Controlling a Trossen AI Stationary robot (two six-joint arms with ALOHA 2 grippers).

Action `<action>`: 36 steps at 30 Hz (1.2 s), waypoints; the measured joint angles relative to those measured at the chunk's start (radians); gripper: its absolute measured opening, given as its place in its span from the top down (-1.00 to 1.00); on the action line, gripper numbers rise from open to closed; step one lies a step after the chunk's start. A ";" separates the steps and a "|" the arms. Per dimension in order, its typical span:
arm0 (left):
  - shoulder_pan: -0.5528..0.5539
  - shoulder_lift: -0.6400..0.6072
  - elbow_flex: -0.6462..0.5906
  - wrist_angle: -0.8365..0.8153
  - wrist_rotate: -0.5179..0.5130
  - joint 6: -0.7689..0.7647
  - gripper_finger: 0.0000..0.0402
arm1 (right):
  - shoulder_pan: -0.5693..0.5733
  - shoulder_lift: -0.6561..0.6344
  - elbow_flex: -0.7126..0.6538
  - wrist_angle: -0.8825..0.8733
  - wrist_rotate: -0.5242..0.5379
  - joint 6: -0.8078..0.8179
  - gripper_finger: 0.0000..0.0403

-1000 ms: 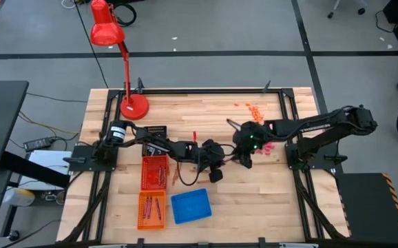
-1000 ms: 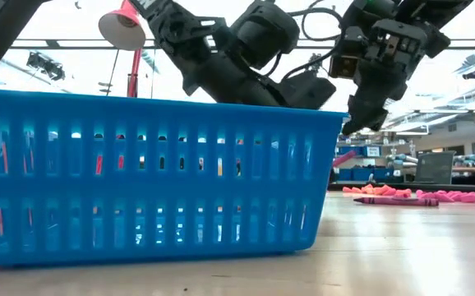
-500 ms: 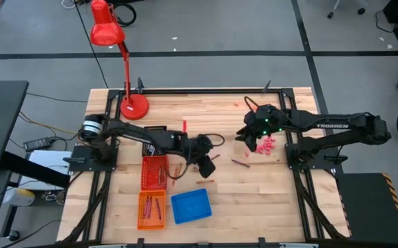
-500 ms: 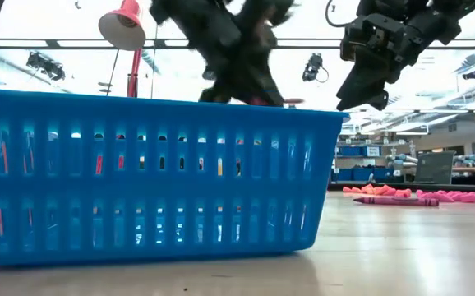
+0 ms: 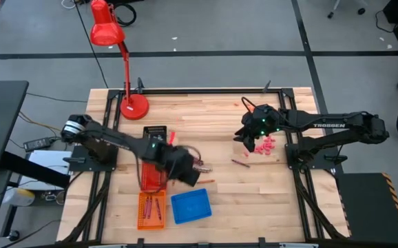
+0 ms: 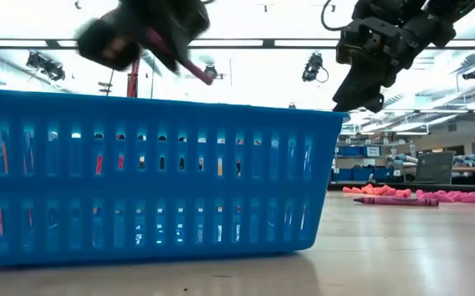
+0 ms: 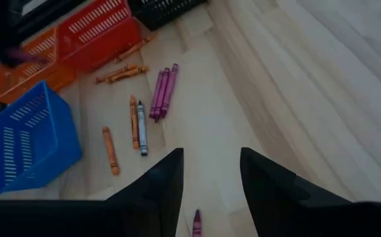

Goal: Sort crayons
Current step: Put the red crayon into the orange bin

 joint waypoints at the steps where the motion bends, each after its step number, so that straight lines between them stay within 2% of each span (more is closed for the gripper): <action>1: -0.022 0.000 0.000 0.001 0.033 -0.027 0.78 | 0.000 0.000 0.000 0.007 0.000 -0.002 0.24; 3: -0.071 0.000 0.000 -0.005 0.079 -0.093 0.78 | -0.004 0.000 0.000 0.034 -0.001 -0.003 0.24; 10: -0.270 0.001 0.000 -0.020 0.072 -0.330 0.78 | -0.010 0.000 0.000 0.054 -0.020 -0.084 0.24; 16: -0.423 0.003 0.000 -0.116 -0.073 -0.583 0.78 | -0.015 0.000 0.000 0.069 -0.017 -0.152 0.25; 21: -0.506 0.010 0.000 -0.134 -0.228 -0.780 0.78 | -0.023 0.000 0.000 0.068 -0.018 -0.128 0.25; 36: -0.502 0.097 0.000 -0.080 -0.247 -0.809 0.78 | -0.022 0.000 0.000 0.071 -0.017 -0.073 0.25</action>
